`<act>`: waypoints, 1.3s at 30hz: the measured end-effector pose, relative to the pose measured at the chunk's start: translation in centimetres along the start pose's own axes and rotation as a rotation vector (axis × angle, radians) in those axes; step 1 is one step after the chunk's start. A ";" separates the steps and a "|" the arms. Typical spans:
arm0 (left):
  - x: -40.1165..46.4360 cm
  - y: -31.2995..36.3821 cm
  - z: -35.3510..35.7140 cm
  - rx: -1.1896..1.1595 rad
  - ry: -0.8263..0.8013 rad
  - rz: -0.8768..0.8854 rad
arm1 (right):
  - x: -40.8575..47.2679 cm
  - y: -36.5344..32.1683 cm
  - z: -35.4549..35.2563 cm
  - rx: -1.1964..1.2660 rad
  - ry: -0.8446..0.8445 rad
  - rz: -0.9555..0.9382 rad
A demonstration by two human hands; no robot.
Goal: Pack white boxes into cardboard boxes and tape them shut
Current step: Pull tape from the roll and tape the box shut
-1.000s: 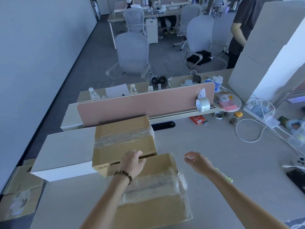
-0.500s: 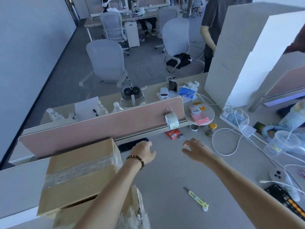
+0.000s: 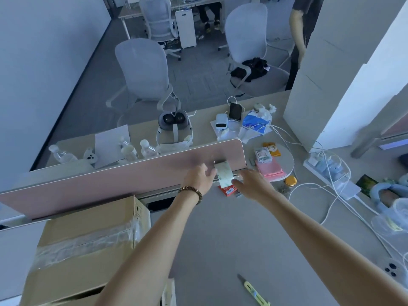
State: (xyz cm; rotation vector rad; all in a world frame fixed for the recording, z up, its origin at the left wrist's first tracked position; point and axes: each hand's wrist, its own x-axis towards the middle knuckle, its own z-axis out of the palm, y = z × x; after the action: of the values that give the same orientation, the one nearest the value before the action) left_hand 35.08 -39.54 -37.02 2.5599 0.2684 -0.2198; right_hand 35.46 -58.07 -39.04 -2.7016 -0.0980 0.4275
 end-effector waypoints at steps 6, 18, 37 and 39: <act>2.8 0.8 1.0 -0.335 0.072 -0.158 | 2.1 -1.5 0.7 0.614 -0.030 0.153; 4.3 1.7 2.8 -1.183 -0.073 -0.396 | -0.1 -1.8 2.2 0.650 0.143 0.093; 1.6 4.5 -0.5 -1.240 0.006 -0.373 | -3.6 -4.3 -0.8 0.967 0.171 0.099; 1.0 4.8 -1.1 -1.255 -0.012 -0.375 | -4.5 -4.4 -1.1 0.978 0.175 0.089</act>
State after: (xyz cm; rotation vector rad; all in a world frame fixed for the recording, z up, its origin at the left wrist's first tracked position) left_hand 37.25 -42.76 -33.90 1.2557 0.6344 -0.1307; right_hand 31.52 -55.05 -35.12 -1.7639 0.2278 0.1791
